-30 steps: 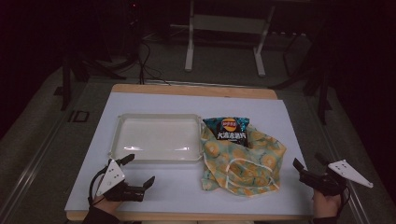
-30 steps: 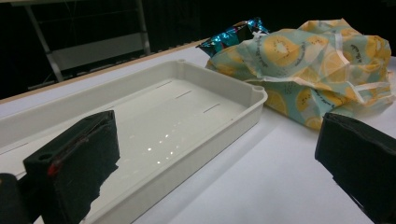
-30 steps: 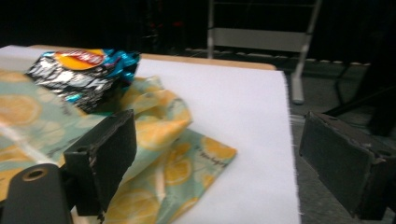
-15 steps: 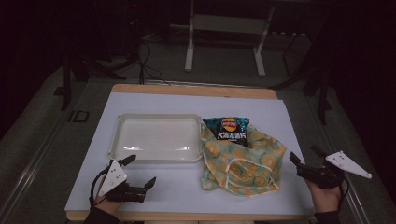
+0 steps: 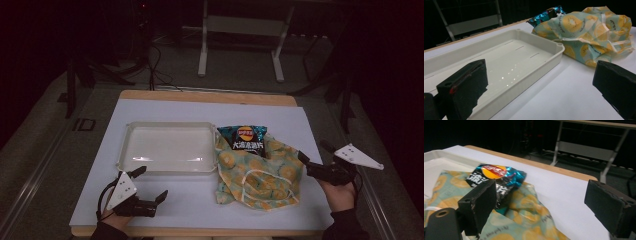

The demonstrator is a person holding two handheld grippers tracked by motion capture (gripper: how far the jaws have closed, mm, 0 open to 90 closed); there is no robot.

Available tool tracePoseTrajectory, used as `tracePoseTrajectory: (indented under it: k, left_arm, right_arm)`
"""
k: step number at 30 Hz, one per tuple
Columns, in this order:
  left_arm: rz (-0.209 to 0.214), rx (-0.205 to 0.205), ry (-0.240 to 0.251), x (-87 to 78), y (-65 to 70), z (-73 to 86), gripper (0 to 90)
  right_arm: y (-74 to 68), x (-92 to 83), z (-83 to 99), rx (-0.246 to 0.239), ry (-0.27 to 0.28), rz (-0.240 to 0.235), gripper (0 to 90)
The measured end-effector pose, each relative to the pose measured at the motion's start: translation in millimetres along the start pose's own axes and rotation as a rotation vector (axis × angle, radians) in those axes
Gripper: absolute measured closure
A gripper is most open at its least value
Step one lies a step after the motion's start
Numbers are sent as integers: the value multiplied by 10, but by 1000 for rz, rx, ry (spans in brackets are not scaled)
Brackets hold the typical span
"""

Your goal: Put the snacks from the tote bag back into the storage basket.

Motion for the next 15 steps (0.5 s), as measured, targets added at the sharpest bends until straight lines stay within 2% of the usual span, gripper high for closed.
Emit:
tracePoseTrajectory:
  k: [5,10,15]
  left_arm:
    - [4,2,-1,2,8,0,3]
    - [6,7,-5,6,12,2,3]
    - [10,8,-8,5,16,5,3]
  right_arm:
    - [-85,127,-67,-17,-9,-23,125]
    - [-236,329,-142,-47,-28,-57,129]
    - [-320,499,-192,-48,-37,-91,131]
Point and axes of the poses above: each handheld gripper's, and its own axes: x roughly forward along the jaws, z roughly out of its underside, y roughly to its right, the point moved 7 cm from there along x, roughly forward along the jaws, and after that the axes turned 8 degrees about x, right-handed, at the moved point
